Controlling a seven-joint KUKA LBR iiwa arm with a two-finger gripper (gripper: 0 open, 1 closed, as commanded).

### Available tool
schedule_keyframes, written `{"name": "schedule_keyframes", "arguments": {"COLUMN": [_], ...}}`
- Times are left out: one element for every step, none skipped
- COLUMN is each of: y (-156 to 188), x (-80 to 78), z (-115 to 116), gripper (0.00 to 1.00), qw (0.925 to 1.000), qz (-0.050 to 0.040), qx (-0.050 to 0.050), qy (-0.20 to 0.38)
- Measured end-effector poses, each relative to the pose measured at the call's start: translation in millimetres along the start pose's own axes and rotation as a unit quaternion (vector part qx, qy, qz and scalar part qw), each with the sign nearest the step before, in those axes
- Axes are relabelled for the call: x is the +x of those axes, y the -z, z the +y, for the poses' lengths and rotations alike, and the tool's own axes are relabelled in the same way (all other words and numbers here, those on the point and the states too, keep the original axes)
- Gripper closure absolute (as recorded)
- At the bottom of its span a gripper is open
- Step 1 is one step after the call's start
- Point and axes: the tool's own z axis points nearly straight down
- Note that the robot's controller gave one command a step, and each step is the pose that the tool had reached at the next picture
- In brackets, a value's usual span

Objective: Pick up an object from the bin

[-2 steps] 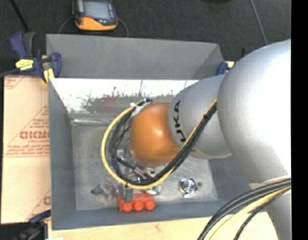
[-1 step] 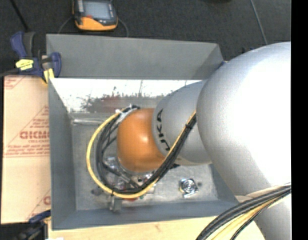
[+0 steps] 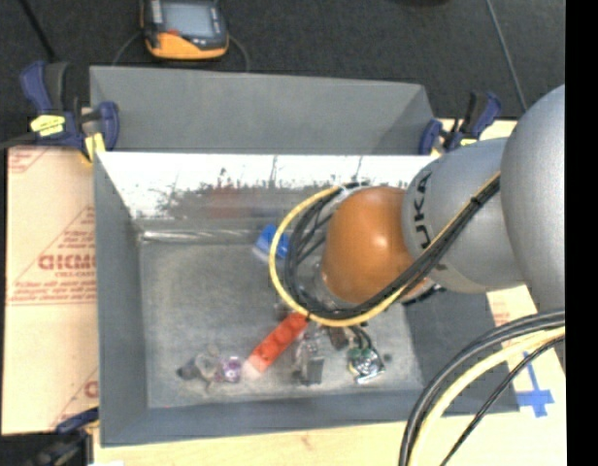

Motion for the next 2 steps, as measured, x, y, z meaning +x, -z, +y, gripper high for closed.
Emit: {"name": "schedule_keyframes", "arguments": {"y": [0, 138], "x": [0.2, -17.4], "z": [6, 10], "gripper": [1.00, 1.00], "qw": [1.0000, 1.0000], "qz": [0.0005, -0.0025], "qx": [-0.002, -0.002], "qy": [0.002, -0.008]}}
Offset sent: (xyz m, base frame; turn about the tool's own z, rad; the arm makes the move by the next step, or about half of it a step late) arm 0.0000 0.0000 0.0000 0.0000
